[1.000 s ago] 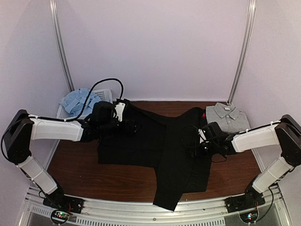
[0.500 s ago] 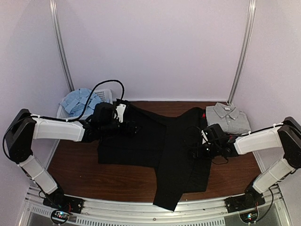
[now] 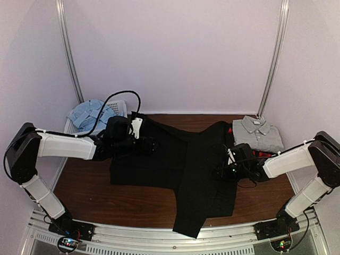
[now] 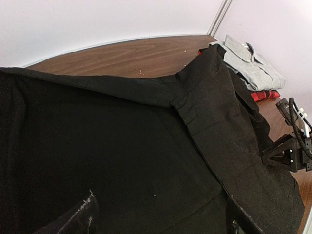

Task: Fold and stack the long sleeve shirts
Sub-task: Pick up the sleeve from the center of the board, then adjust the sleeve at the center of the board.

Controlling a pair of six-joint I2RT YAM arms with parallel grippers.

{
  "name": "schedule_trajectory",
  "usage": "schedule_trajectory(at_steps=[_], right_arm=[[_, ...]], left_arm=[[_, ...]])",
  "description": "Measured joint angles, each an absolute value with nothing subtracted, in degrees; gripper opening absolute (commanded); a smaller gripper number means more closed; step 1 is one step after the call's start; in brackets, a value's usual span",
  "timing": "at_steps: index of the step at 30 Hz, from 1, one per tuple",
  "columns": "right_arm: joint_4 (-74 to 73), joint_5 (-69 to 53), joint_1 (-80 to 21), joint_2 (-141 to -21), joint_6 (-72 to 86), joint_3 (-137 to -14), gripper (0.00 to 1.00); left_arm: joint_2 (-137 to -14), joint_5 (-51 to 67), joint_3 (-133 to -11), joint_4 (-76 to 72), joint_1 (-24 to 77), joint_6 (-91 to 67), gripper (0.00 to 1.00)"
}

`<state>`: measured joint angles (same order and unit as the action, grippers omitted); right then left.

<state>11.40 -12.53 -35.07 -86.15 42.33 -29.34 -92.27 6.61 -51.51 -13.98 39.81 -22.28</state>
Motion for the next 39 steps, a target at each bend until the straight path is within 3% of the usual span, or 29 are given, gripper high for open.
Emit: schedule_trajectory(at_steps=[6, 12, 20, 28, 39], right_arm=[[13.65, -13.21, -35.07, -86.08, 43.97, -28.75, 0.19], [12.71, -12.82, -34.96, -84.36, 43.44, -28.84, 0.00], [8.49, -12.56, -34.20, -82.72, 40.91, -33.15, 0.00], [5.15, -15.42, -27.94, -83.18, 36.99, -47.77, 0.00], [12.08, -27.86, -16.80, -104.73, 40.18, -71.59, 0.00]], left_arm=[[-92.33, 6.61, -51.51, -13.80, 39.81, -22.28, 0.92], [-92.38, 6.59, -51.51, -13.63, 39.81, -22.28, 0.92], [-92.68, 6.42, -51.53, -13.23, 39.81, -22.26, 0.92], [-92.68, 5.76, -51.68, -11.90, 39.81, -22.09, 0.92], [-91.96, 3.70, -51.94, -11.60, 39.81, -21.34, 0.92]])
